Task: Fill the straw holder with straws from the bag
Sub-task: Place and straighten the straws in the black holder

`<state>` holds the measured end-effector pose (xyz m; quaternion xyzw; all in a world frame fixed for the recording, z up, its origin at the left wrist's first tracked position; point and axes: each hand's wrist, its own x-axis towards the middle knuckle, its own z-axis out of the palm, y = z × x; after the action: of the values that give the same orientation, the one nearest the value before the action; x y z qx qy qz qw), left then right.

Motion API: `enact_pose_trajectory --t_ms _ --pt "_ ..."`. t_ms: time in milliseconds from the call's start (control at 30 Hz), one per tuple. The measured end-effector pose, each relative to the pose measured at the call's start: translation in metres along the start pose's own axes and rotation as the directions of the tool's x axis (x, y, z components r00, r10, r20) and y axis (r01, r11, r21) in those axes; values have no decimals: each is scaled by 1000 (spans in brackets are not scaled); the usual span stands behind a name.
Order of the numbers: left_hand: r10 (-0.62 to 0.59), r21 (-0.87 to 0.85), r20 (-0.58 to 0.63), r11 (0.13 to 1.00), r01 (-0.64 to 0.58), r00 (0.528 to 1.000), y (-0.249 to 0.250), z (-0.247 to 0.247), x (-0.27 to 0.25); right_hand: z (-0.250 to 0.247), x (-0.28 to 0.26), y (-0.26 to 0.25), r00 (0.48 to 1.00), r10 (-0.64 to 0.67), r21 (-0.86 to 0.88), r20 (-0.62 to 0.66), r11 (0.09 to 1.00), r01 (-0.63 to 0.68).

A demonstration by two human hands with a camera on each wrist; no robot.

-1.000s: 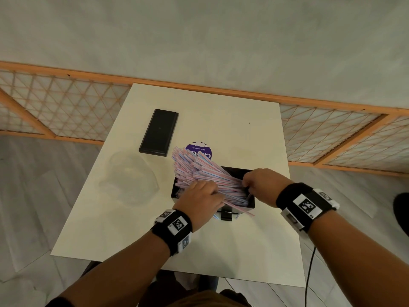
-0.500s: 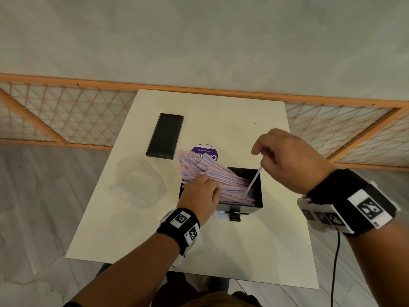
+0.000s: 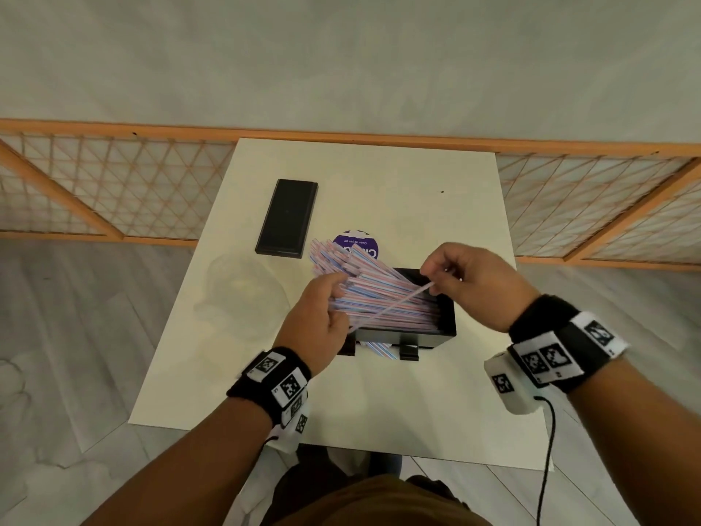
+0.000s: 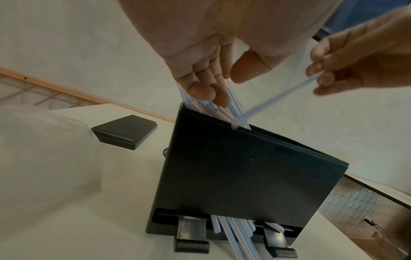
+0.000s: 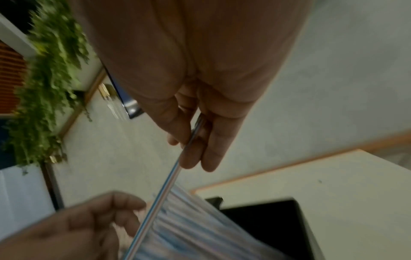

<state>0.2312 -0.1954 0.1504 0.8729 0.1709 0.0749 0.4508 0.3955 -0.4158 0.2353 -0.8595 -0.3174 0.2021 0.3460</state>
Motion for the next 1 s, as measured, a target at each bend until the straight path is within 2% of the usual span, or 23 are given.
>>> enact_pose_trajectory --t_ms 100,167,233,300,367,500,533,600,667,733,833,900,1000 --pt "-3 72 14 997 2 1000 -2 1 1 25 3 26 994 101 -127 36 987 -96" --pt "70 232 74 969 -86 995 -3 3 1 38 2 33 987 152 -204 59 969 -137" --pt "170 334 143 919 -210 975 -3 6 0 46 0 35 977 200 -172 72 967 -186" --pt "219 349 182 897 -271 959 -2 8 -2 48 0 33 965 248 -14 89 969 -248" --pt "223 308 163 914 -265 961 -1 9 -6 46 2 30 952 289 189 100 934 -303" --pt "242 187 210 941 -282 947 14 12 -11 42 13 24 908 417 594 -36 740 -316" --pt "209 120 241 963 -243 948 20 14 -12 43 16 23 885 457 657 -85 693 -295" --pt "88 -65 291 995 -72 953 32 17 -11 44 23 20 843 501 685 -197 686 -247" --pt "-4 -185 318 980 67 948 39 21 -8 47 27 17 817 505 655 -280 723 -222" --pt "-13 -172 343 982 77 939 41 23 -3 48 30 18 805 498 613 -323 758 -223" --pt "67 55 274 995 -85 959 37 15 12 47 30 24 827 436 467 -356 849 -246" --pt "176 265 216 936 -231 960 28 8 23 45 28 30 881 334 226 -336 936 -269" --pt "249 467 239 818 -336 939 10 4 32 45 23 28 948 195 -92 -252 970 -224"
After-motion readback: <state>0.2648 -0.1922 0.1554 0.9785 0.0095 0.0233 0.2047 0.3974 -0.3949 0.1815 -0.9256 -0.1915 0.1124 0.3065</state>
